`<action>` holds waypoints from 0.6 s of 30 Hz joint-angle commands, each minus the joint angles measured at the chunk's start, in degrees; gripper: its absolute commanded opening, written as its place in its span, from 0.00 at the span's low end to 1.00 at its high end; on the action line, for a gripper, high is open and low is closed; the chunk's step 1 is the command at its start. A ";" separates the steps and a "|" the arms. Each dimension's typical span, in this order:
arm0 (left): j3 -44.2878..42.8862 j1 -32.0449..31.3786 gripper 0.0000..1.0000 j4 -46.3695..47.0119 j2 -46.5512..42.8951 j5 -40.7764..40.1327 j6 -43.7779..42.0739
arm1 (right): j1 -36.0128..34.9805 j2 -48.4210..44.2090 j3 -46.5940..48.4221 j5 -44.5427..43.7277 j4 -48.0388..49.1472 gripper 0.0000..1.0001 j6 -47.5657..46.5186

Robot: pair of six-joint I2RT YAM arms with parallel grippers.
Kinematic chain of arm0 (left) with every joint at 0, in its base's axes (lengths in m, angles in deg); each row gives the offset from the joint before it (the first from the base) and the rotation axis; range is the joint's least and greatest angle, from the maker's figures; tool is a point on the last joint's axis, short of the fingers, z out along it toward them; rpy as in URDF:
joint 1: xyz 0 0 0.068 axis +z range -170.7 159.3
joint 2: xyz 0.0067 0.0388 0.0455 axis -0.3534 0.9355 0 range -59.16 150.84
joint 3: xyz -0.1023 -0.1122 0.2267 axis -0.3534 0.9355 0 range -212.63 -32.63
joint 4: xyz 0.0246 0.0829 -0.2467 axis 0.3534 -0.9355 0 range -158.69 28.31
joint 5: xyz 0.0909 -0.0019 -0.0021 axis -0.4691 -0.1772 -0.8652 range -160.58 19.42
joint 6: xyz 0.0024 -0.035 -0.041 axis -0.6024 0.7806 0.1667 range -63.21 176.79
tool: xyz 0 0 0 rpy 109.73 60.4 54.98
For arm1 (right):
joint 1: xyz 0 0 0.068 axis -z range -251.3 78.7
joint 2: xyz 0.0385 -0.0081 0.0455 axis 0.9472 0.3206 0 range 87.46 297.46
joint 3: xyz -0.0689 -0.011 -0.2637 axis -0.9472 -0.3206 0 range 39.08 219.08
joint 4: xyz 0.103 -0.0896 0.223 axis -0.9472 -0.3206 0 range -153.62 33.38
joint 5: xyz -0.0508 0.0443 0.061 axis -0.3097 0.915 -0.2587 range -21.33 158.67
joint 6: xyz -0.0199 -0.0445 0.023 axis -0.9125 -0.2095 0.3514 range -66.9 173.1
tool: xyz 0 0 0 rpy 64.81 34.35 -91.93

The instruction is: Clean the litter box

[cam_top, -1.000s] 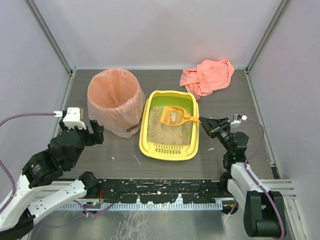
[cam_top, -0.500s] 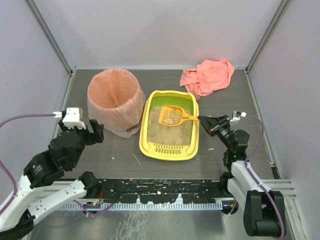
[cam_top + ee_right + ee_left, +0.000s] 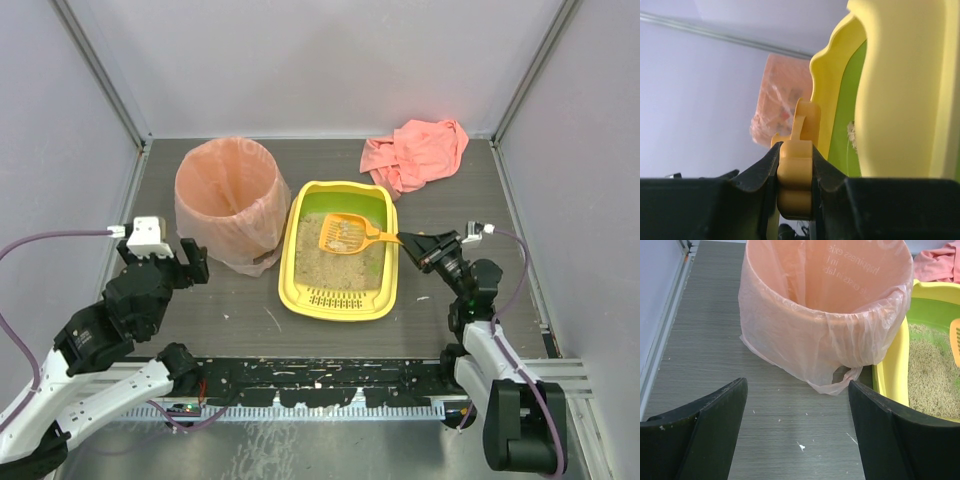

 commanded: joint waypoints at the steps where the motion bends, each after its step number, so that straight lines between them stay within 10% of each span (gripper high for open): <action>1: 0.41 0.11 0.84 4.78 1.39 -2.04 -0.63 | 4.09 -2.23 0.20 -1.75 -0.61 0.01 1.07; 18: 0.86 0.11 0.87 5.85 3.48 -3.11 -1.73 | 1.31 3.70 6.04 4.47 3.14 0.01 -0.77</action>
